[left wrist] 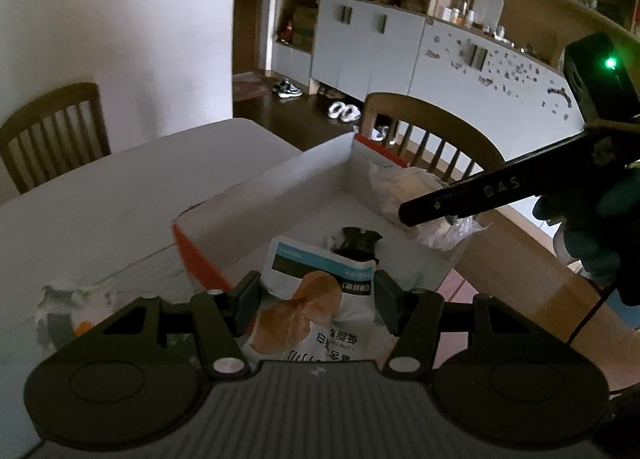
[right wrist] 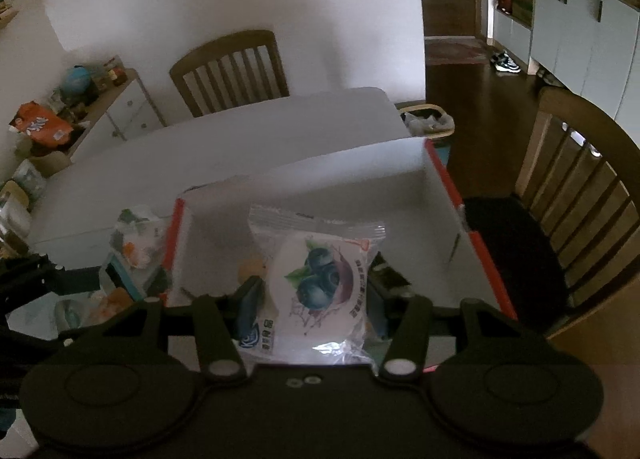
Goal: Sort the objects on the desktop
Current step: 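Carry the blueberry bag in the right tool and white packet in the left tool over the red box, then lower both held packets into the red box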
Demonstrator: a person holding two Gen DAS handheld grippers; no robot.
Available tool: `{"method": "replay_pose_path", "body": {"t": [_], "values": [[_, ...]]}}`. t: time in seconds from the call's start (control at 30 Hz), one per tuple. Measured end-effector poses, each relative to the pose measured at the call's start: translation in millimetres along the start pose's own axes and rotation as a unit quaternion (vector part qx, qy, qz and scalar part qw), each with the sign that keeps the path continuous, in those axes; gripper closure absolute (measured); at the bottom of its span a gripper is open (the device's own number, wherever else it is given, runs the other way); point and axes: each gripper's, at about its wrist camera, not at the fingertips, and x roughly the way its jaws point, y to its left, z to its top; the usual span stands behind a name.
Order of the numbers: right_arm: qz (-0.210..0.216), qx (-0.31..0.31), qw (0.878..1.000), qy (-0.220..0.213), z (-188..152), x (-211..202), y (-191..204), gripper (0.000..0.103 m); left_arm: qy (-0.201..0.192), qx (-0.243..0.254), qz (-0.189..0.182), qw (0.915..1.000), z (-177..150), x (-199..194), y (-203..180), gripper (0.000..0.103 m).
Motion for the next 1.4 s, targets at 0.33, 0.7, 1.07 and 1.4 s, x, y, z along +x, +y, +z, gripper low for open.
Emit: {"method": "replay_pose_path", "body": {"t": [0.33,0.7,1.07,1.4], "values": [[-0.008,-0.011,1.0,0.019,6,28,-19,0.049,0.04,0.034,-0.015,0.9985,13,56,-24,0.044],[-0.015,-0.034,0.999,0.036,15,62,-26,0.049,0.071,0.062,-0.024,0.9953,20,93,-37,0.044],[-0.021,-0.037,0.997,0.059,24,101,-42,0.049,0.1,0.058,-0.015,0.9932,21,132,-43,0.044],[-0.025,-0.049,0.996,0.075,29,122,-35,0.049,0.124,0.036,-0.011,0.9916,16,150,-37,0.044]]}}
